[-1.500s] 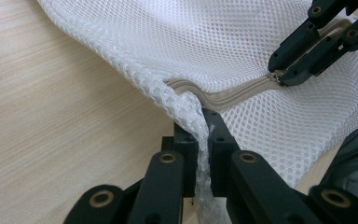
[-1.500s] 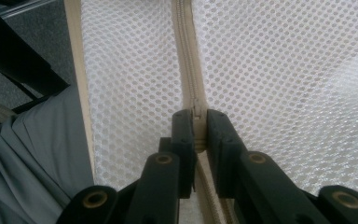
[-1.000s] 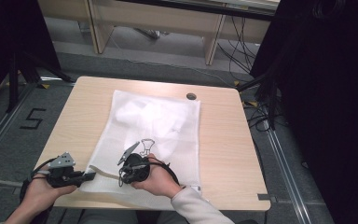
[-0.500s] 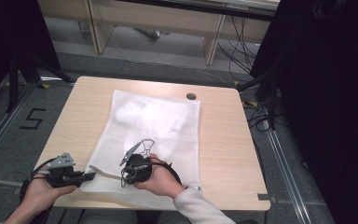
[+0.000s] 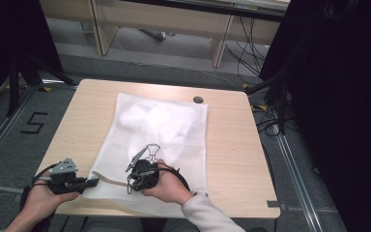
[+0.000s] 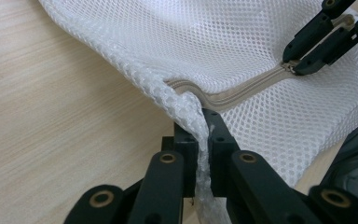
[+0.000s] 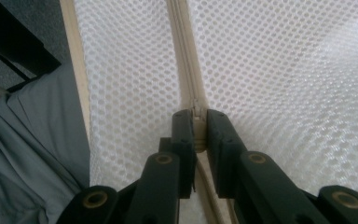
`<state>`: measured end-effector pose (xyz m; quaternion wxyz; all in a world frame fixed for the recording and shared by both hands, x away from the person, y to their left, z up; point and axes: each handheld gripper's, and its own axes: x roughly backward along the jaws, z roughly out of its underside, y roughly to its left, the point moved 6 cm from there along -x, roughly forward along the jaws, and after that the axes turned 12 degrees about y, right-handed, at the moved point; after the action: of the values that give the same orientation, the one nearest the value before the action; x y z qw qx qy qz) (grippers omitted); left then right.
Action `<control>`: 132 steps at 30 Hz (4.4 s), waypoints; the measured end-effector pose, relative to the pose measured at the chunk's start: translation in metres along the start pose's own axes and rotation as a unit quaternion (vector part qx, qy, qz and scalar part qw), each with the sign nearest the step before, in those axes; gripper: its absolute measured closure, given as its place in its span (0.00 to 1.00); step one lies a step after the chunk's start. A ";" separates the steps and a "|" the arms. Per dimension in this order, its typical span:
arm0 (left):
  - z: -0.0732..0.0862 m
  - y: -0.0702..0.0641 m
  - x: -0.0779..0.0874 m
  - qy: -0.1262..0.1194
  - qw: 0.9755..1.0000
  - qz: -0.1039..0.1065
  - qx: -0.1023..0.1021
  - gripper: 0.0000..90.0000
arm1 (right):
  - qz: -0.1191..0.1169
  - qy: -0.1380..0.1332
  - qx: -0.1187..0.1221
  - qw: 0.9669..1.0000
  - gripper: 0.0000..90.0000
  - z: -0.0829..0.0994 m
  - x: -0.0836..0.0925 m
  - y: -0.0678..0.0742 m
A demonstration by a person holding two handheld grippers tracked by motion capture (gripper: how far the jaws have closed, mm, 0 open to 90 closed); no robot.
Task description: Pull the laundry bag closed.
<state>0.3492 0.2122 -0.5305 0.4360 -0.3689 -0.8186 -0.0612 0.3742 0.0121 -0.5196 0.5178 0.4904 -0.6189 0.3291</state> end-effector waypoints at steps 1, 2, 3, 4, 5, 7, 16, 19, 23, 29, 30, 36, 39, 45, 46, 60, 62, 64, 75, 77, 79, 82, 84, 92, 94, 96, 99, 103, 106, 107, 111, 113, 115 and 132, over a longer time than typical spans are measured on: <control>0.000 0.000 0.000 0.000 1.000 0.000 -0.001 0.95 | -0.003 0.000 -0.006 1.000 0.92 0.001 0.001 0.000; 0.000 0.000 0.000 0.001 1.000 0.000 -0.001 0.95 | -0.002 0.001 -0.003 1.000 0.92 0.002 0.001 0.000; 0.000 0.000 0.000 0.001 1.000 0.000 -0.001 0.95 | 0.000 0.002 -0.006 1.000 0.92 0.002 0.001 -0.001; 0.000 0.000 0.000 0.001 1.000 0.000 -0.001 0.95 | -0.001 0.002 -0.005 1.000 0.92 0.002 0.001 0.000; 0.000 0.000 0.000 0.001 1.000 -0.001 -0.001 0.95 | -0.002 0.003 -0.003 1.000 0.92 0.003 0.001 -0.001; 0.000 0.000 0.000 0.001 1.000 0.000 -0.001 0.95 | -0.003 0.004 -0.003 1.000 0.92 0.003 0.002 -0.001; 0.000 0.001 0.000 0.001 1.000 -0.002 -0.003 0.95 | -0.003 0.003 -0.002 1.000 0.92 0.006 0.004 -0.002; 0.000 0.001 0.000 0.002 1.000 -0.001 -0.003 0.95 | 0.002 0.015 -0.023 1.000 0.92 0.009 0.005 -0.001; 0.000 0.001 0.000 0.002 1.000 -0.002 -0.003 0.95 | -0.002 0.013 -0.004 1.000 0.92 0.010 0.003 -0.003; 0.000 0.001 0.000 0.001 1.000 -0.002 -0.003 0.95 | -0.004 0.010 -0.012 1.000 0.92 0.012 0.005 -0.003; 0.000 0.001 0.000 0.001 1.000 -0.001 -0.003 0.95 | -0.001 0.010 -0.009 1.000 0.92 0.013 0.005 -0.004; 0.001 0.001 0.000 0.002 1.000 -0.004 -0.004 0.95 | -0.002 0.013 -0.007 1.000 0.92 0.014 0.006 -0.004; 0.000 0.002 0.000 0.001 1.000 -0.005 -0.004 0.95 | 0.001 0.014 -0.012 1.000 0.92 0.016 0.007 -0.005; 0.001 0.002 0.000 0.003 1.000 -0.004 -0.005 0.95 | 0.009 0.019 -0.009 1.000 0.92 0.019 0.009 -0.008; 0.001 0.002 0.000 0.002 1.000 -0.004 -0.005 0.95 | 0.008 0.025 -0.015 1.000 0.92 0.020 0.009 -0.008; 0.001 0.003 0.000 0.000 1.000 -0.011 -0.010 0.95 | 0.008 0.015 -0.007 1.000 0.92 0.025 0.012 -0.012; 0.000 0.002 -0.001 -0.007 1.000 -0.008 -0.002 0.95 | 0.010 0.018 -0.012 1.000 0.92 0.026 0.014 -0.012; 0.001 0.003 0.000 0.001 1.000 -0.012 -0.010 0.95 | 0.009 0.022 -0.015 1.000 0.92 0.027 0.014 -0.012; 0.001 0.003 0.000 0.003 1.000 -0.007 -0.005 0.95 | 0.006 0.019 -0.022 1.000 0.92 0.032 0.017 -0.012; 0.000 0.003 -0.001 -0.005 1.000 -0.008 -0.002 0.95 | 0.004 0.018 -0.017 1.000 0.92 0.034 0.019 -0.013; 0.001 0.003 -0.001 -0.004 1.000 -0.012 -0.004 0.95 | 0.006 0.019 -0.020 1.000 0.92 0.035 0.019 -0.014; 0.001 0.003 0.000 -0.001 1.000 -0.007 -0.003 0.95 | 0.014 0.021 -0.013 1.000 0.92 0.038 0.019 -0.017; 0.001 0.003 0.000 0.002 1.000 -0.008 -0.004 0.95 | 0.006 0.020 -0.020 1.000 0.92 0.038 0.020 -0.015; 0.000 0.004 0.000 -0.001 1.000 -0.009 -0.002 0.95 | 0.006 0.017 -0.025 1.000 0.92 0.041 0.022 -0.016; 0.001 0.004 0.000 0.000 1.000 -0.011 -0.002 0.95 | 0.019 0.024 -0.019 0.999 0.92 0.044 0.023 -0.019; 0.001 0.004 0.001 0.002 1.000 -0.011 -0.004 0.95 | 0.008 0.020 -0.027 0.999 0.92 0.045 0.024 -0.017; 0.002 0.006 0.001 0.008 1.000 -0.014 -0.011 0.95 | 0.010 0.018 -0.022 1.000 0.92 0.046 0.025 -0.019; 0.002 0.006 0.001 0.008 1.000 -0.015 -0.010 0.95 | 0.009 0.021 -0.025 0.999 0.92 0.047 0.025 -0.018; 0.002 0.006 0.001 0.009 1.000 -0.017 -0.012 0.95 | 0.019 0.031 -0.032 0.999 0.92 0.049 0.027 -0.020; 0.001 0.006 0.001 0.008 1.000 -0.017 -0.010 0.95 | 0.020 0.030 -0.026 0.999 0.92 0.049 0.027 -0.020; 0.000 0.005 0.000 -0.007 1.000 -0.014 -0.001 0.95 | 0.012 0.022 -0.030 0.999 0.92 0.052 0.027 -0.020; 0.000 0.005 0.000 -0.005 1.000 -0.014 -0.001 0.95 | 0.012 0.022 -0.031 0.999 0.92 0.053 0.027 -0.020; 0.000 0.005 0.000 -0.007 1.000 -0.014 0.001 0.95 | 0.017 0.020 -0.028 0.999 0.92 0.054 0.027 -0.022; 0.002 0.007 0.001 0.012 1.000 -0.015 -0.012 0.95 | 0.010 0.022 -0.036 0.999 0.92 0.059 0.029 -0.023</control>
<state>0.3518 0.2184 -0.5320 0.4402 -0.3607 -0.8182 -0.0820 0.3775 -0.0567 -0.5083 0.5453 0.4577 -0.6237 0.3226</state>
